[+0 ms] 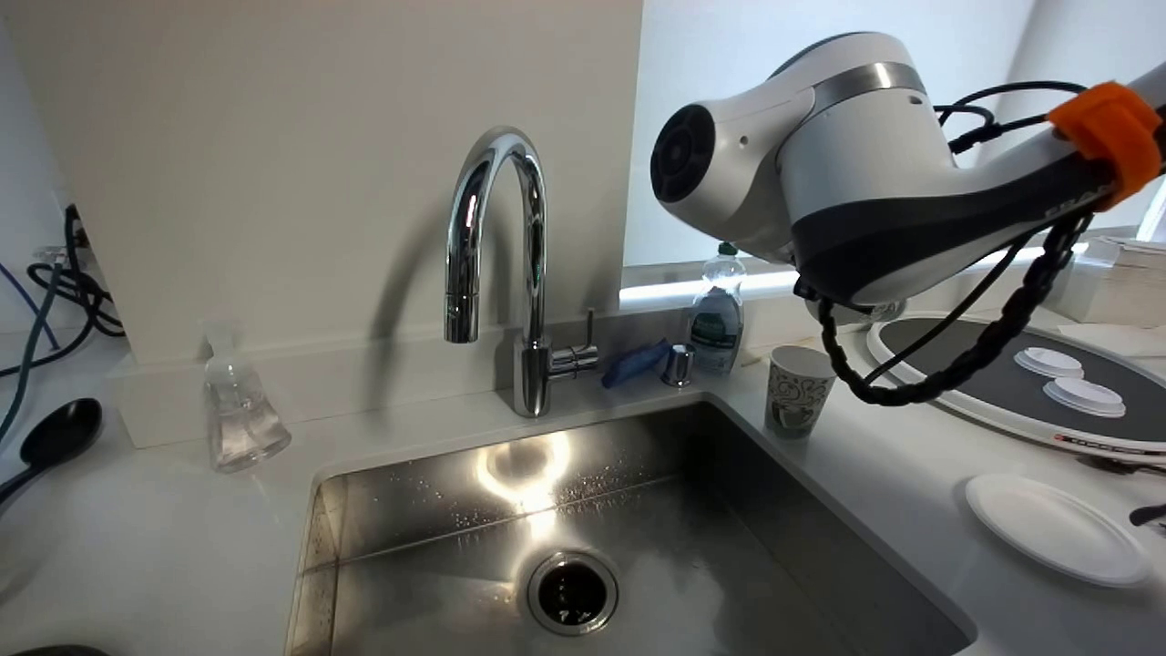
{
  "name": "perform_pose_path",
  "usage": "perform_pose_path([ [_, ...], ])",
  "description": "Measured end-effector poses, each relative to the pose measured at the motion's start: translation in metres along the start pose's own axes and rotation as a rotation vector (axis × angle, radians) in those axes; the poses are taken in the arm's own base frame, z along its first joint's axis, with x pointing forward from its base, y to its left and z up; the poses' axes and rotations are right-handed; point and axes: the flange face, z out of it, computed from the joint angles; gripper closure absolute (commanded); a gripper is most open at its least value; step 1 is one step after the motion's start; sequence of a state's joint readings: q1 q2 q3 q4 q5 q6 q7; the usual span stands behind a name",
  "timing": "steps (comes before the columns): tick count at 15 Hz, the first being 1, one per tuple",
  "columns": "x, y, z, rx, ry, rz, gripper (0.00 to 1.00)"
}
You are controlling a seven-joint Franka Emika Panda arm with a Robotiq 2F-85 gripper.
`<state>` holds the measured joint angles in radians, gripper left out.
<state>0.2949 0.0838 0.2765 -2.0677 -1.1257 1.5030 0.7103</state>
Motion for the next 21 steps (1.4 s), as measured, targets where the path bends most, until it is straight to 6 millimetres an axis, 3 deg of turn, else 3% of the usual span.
perform_pose_path([
  [21, 0.0049, -0.0022, 0.0, -0.068, 0.041, -0.037, 0.99],
])
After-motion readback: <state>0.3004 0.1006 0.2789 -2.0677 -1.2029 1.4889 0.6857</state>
